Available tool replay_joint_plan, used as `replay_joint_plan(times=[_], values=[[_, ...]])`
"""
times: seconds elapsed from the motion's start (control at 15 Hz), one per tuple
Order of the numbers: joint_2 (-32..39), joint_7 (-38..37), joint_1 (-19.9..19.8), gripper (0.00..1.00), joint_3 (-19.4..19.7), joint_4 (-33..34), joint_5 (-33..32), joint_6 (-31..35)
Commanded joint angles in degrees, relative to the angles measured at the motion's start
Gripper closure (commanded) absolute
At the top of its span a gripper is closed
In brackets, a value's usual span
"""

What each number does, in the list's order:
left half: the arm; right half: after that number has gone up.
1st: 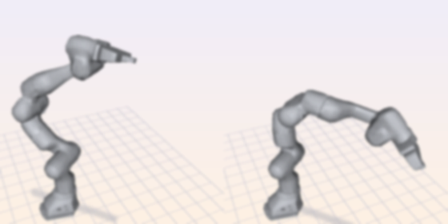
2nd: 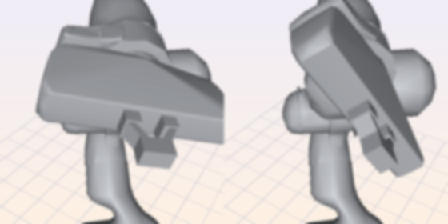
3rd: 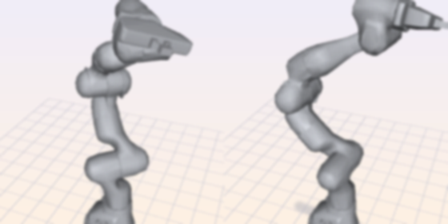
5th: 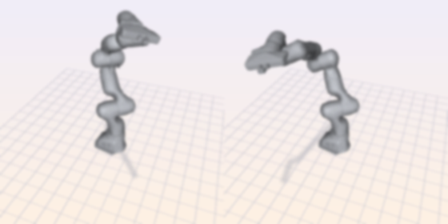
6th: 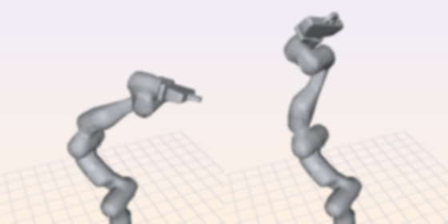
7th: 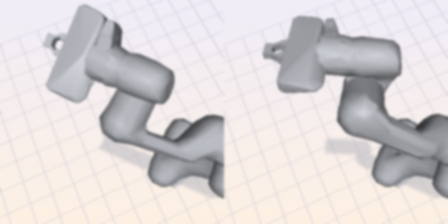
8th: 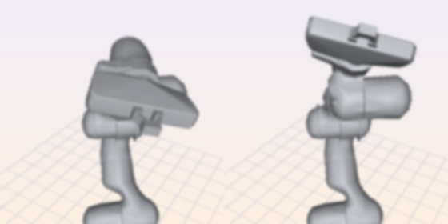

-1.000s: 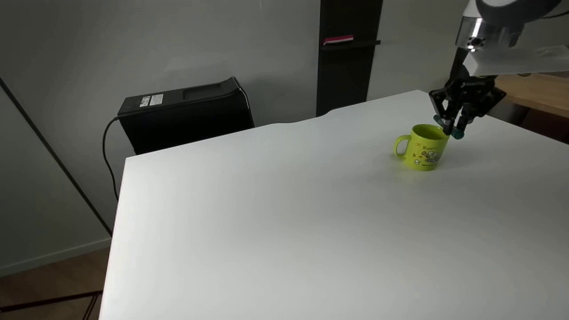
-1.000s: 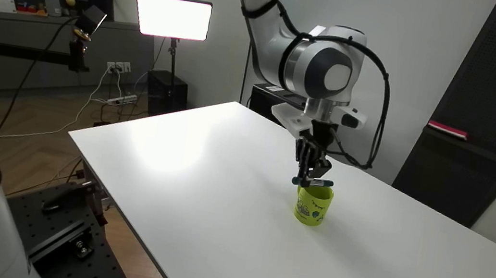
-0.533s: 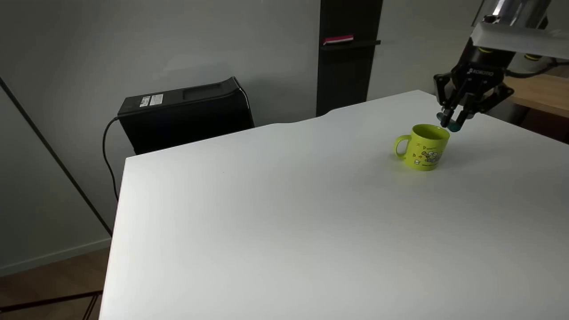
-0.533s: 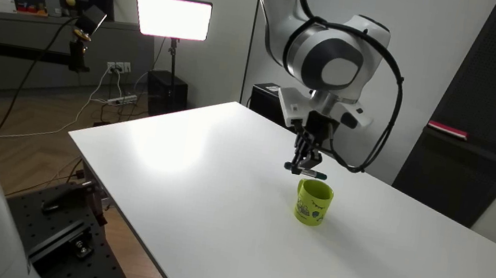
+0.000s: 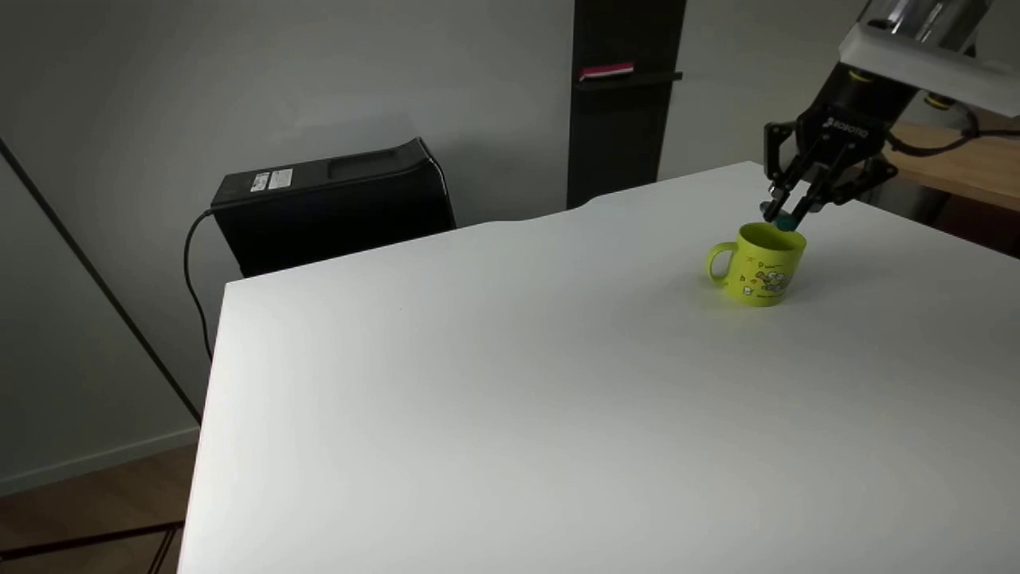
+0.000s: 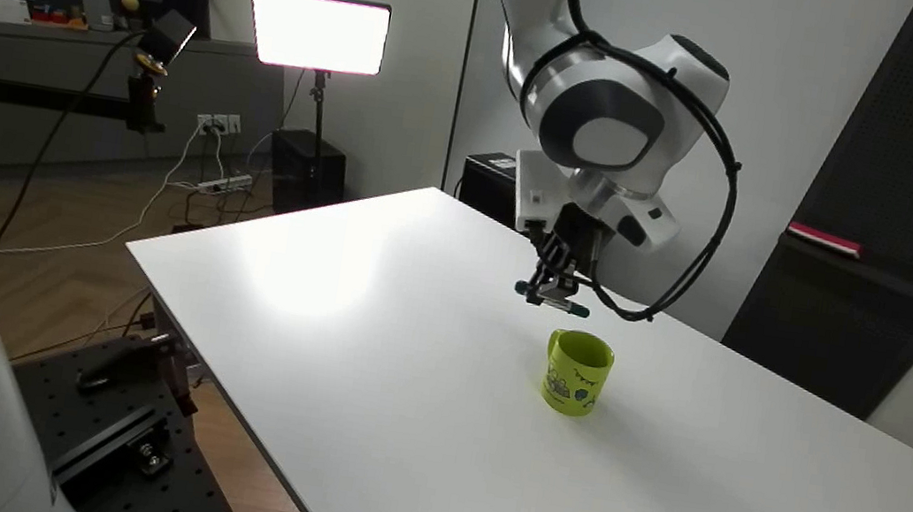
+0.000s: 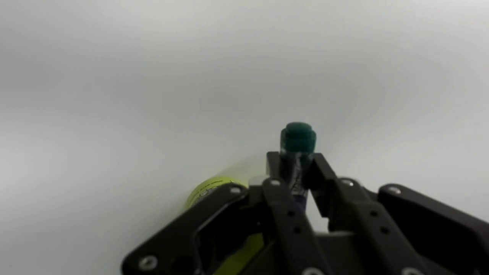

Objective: Put the marker inside the yellow mug

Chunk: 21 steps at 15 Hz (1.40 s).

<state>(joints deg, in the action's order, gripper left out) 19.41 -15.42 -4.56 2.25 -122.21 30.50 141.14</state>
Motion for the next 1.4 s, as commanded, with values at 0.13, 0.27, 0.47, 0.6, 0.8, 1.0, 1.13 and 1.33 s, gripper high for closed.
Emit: replay_joint_plan(times=[0.13,0.27,0.47,0.6,0.8,1.0,1.13,1.33], values=[[0.96,2.27,-3.33,0.94,-0.6,1.55,6.92,-1.51],[1.41,3.24,-4.33,0.94,-0.43,2.08,9.08,-2.42],[2.73,4.67,-5.98,0.94,-0.21,3.65,12.74,-5.23],[3.79,5.62,-6.83,0.94,-0.04,4.89,15.05,-7.39],[5.15,6.98,-7.68,0.94,0.25,6.54,17.93,-10.08],[6.32,8.45,-8.34,0.94,0.4,8.02,21.02,-12.69],[7.12,9.47,-8.77,0.94,0.5,8.9,23.55,-14.42],[8.58,10.28,-8.94,0.94,1.01,9.98,26.76,-16.6]])
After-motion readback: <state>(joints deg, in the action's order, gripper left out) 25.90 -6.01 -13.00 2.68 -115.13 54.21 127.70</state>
